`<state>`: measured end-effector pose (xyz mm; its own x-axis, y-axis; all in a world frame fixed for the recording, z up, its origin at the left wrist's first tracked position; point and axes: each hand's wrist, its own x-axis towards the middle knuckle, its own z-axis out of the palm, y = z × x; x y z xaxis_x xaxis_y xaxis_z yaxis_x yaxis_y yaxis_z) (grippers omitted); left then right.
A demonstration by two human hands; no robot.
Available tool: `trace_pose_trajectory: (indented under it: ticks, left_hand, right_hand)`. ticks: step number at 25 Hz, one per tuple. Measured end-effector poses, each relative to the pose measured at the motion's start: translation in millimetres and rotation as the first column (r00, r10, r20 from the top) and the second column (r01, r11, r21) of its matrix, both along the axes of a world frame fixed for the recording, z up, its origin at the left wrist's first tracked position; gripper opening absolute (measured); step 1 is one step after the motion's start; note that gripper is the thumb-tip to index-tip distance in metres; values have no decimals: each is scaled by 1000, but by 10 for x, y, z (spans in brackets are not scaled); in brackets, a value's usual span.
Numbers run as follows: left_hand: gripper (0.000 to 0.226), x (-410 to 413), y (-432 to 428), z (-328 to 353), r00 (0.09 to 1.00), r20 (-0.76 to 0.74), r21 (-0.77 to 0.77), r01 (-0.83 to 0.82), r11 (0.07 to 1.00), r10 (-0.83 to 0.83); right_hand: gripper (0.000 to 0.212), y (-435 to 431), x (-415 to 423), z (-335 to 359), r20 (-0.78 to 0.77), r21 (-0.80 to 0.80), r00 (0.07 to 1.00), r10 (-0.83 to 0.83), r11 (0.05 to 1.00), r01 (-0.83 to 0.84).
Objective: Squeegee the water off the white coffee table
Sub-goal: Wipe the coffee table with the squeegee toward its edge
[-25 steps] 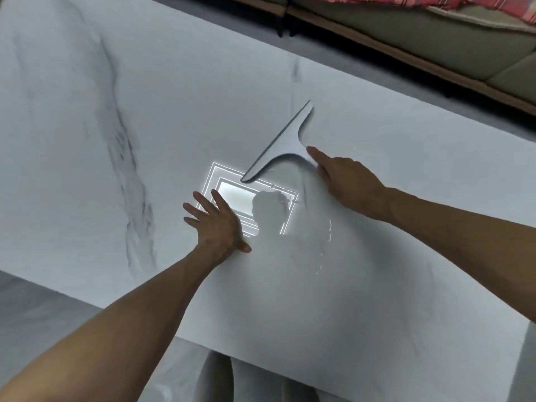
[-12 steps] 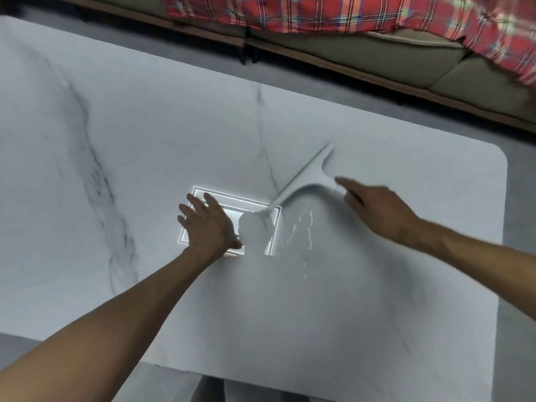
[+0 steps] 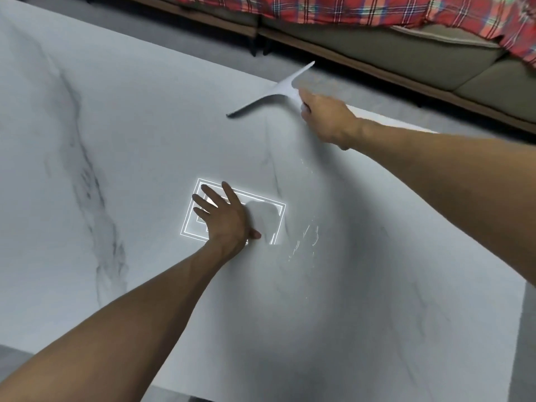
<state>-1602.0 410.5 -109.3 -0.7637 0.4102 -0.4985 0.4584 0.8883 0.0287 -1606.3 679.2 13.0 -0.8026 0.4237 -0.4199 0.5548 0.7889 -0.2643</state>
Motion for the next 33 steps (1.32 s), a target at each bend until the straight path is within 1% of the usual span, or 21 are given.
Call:
trace_pose_trajectory:
  ticks: [2,5,8,11,12,13,15,16,18,19,20,21,22,23,24,27,29,30,31,33]
  left_hand:
    - [152,0,13,19,1000,8,-23,11,1000,-11]
    - [151,-7,6,14,1000,27,-43,13,999,-12]
    - [154,-4,14,-2,1000,22,-42,9,999,-9]
    - [154,29,6,42,1000,13,-51,21,998,-21]
    - [153,33,-1,62,1000,4,-57,30,998,-30]
    - [153,32,-7,71,999,1,-56,34,998,-34]
    - [152,42,-3,90,1000,16,-51,27,998,-26]
    - [151,46,6,94,1000,18,-44,22,999,-21]
    - [149,43,9,98,1000,25,-38,14,999,-13]
    - [145,34,4,96,1000,27,-37,-3,999,4]
    - [135,40,11,111,999,21,-24,-28,999,29]
    - [116,64,13,104,999,-5,19,-38,999,38]
    - [95,118,30,125,999,-32,69,-31,997,33]
    - [81,198,32,119,999,-46,115,8,993,-3]
    - [76,303,24,121,998,-43,124,48,991,-43]
    - [76,626,78,120,988,23,139,148,979,-153]
    - [79,778,126,127,985,48,125,157,980,-164]
    - [82,832,157,178,985,84,107,139,985,-148]
    - [84,866,150,189,984,70,91,157,983,-164]
    - [83,845,195,234,979,168,85,100,991,-113]
  right_hand:
    - [47,-7,395,-42,30,49,999,24,998,-26]
    - [49,-116,1276,-16,45,40,999,-17,999,15]
    - [54,-336,2140,120,160,25,984,-81,997,78]
    - [55,-525,2607,373,263,41,961,-80,997,71]
    - [55,-518,2623,445,250,37,965,-81,997,74]
    - [53,-473,2566,486,200,39,975,-93,995,86]
    - [47,-299,2269,493,49,85,986,-157,985,152]
    - [43,-180,2060,459,8,91,975,-222,971,220]
    - [43,47,1642,366,0,45,925,-380,924,380]
    - [44,116,1493,315,4,2,895,-447,895,447]
    - [43,152,1401,245,10,-28,869,-494,869,495]
    - [40,139,1385,186,22,-34,857,-515,856,516]
    - [39,89,1435,141,37,-23,858,-512,858,513]
    - [41,-2,1545,107,51,-14,867,-495,868,496]
    - [45,-131,1706,83,54,-12,881,-471,882,472]
    - [57,-584,2379,111,81,-25,923,-376,925,379]
    - [63,-827,2791,209,165,-41,944,-286,954,296]
    - [63,-875,2927,275,190,-52,944,-271,957,285]
    - [60,-860,2997,332,182,-63,942,-281,953,296]
    - [54,-619,2930,399,80,-31,935,-345,937,348]
